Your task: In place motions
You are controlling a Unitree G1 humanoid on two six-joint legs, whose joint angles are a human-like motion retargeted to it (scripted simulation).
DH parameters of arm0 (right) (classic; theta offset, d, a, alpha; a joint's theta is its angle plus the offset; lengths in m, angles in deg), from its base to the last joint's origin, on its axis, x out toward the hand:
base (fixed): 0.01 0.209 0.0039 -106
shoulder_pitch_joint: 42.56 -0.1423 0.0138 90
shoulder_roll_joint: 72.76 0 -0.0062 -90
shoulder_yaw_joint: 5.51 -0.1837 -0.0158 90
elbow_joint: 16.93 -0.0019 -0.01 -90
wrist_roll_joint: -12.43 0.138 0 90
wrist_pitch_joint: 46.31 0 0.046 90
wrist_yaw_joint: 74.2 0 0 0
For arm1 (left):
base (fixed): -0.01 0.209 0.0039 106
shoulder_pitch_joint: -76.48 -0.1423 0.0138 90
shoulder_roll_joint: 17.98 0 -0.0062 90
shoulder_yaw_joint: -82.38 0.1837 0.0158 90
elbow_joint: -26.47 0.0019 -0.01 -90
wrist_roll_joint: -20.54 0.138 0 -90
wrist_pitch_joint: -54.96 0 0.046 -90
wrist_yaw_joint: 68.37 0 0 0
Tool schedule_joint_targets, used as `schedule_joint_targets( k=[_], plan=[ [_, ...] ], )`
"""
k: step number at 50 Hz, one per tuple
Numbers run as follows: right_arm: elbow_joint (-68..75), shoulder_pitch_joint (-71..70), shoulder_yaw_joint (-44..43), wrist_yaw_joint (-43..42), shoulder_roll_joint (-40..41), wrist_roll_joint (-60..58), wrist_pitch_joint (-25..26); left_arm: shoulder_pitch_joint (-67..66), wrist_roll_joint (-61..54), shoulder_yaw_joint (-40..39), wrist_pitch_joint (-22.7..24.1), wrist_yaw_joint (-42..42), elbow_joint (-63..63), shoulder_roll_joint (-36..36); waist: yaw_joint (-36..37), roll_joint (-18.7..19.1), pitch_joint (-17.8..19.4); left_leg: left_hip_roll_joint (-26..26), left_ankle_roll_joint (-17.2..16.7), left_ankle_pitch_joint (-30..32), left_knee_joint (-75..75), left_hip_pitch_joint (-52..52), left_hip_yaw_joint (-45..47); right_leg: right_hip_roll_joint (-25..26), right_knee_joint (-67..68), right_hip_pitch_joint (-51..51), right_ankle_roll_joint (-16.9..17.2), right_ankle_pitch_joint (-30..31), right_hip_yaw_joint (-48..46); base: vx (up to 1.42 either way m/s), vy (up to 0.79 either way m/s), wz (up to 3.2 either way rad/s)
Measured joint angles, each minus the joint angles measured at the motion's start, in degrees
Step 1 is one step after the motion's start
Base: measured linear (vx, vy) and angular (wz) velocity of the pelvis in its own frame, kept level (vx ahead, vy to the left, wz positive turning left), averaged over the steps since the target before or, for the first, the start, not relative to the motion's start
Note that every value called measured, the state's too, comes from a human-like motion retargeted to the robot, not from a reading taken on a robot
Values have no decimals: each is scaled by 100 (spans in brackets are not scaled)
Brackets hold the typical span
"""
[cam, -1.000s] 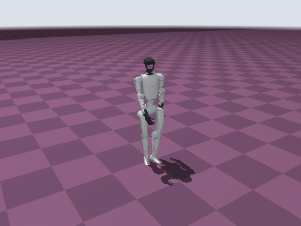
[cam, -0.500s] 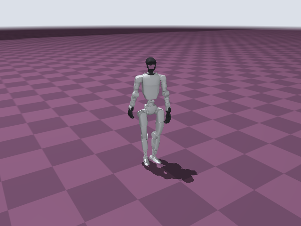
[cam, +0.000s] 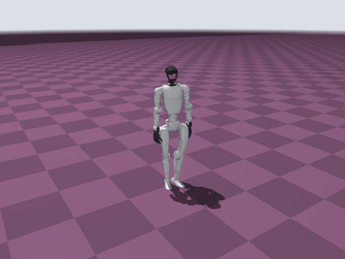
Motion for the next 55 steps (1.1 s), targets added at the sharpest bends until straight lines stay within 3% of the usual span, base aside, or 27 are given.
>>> schedule_joint_targets(
  k=[5,15,22,28,30,32,33,40,48,55],
  plan=[
    [-814,-603,106,462,246,-126,-90,-1294,-120,-259,-105,506,265,-64,-106,12,7,6,-11,-13,2,-1,-16,0,13,-22,10,-15,32,2,-1,4],
    [-1845,-557,-104,535,528,1001,-456,-2433,314,-602,-382,-4,263,-296,-125,-39,18,16,-19,-26,-10,11,6,0,5,-23,19,-13,33,0,0,-2],
    [-1107,-77,-293,541,273,330,-251,-1659,-235,-757,-389,-65,127,-204,-179,-121,-9,10,-8,-22,-15,3,-8,-8,-6,-10,29,-14,-9,0,0,0],
    [-234,723,-757,217,-7,-79,-49,-449,-335,-277,-282,195,-57,-195,-189,-189,-24,20,0,-35,-12,8,10,-7,-19,17,29,-11,-26,0,0,-20],
    [110,951,-855,193,-132,-52,67,-47,-291,-163,-306,87,-166,-237,629,-215,-64,191,-68,-148,-54,95,858,152,-35,79,21,-53,850,-1,-1,-248],
    [412,1213,-1129,178,-246,64,141,329,-288,84,-319,-50,-321,-238,245,-159,-42,165,-39,-98,-26,51,401,-37,29,21,172,-27,412,2,-1,123],
    [553,1322,-1243,147,-308,138,228,510,-324,193,-331,-126,-416,-230,-276,-193,-20,-12,19,-32,-5,1,-119,-1,9,-43,-15,11,-129,2,0,258],
    [1063,1859,-1400,-39,-625,408,509,1308,-525,364,-396,-590,-1176,-71,-262,-199,-28,-34,20,-31,-29,-6,-85,-13,-7,-21,-15,-7,-114,0,0,14],
    [971,1559,-1197,-93,-469,404,434,1196,-483,553,-262,-830,-1661,12,-231,-143,-46,-33,13,-24,-29,-16,-74,-13,-29,-8,-23,-16,-159,0,0,0],
    [345,806,-599,-438,-121,519,63,428,-20,383,-179,-529,-1028,11,-101,-121,-53,-77,5,-23,-15,1,-146,-40,-34,19,-29,-42,-198,0,1,8]
  ],
)
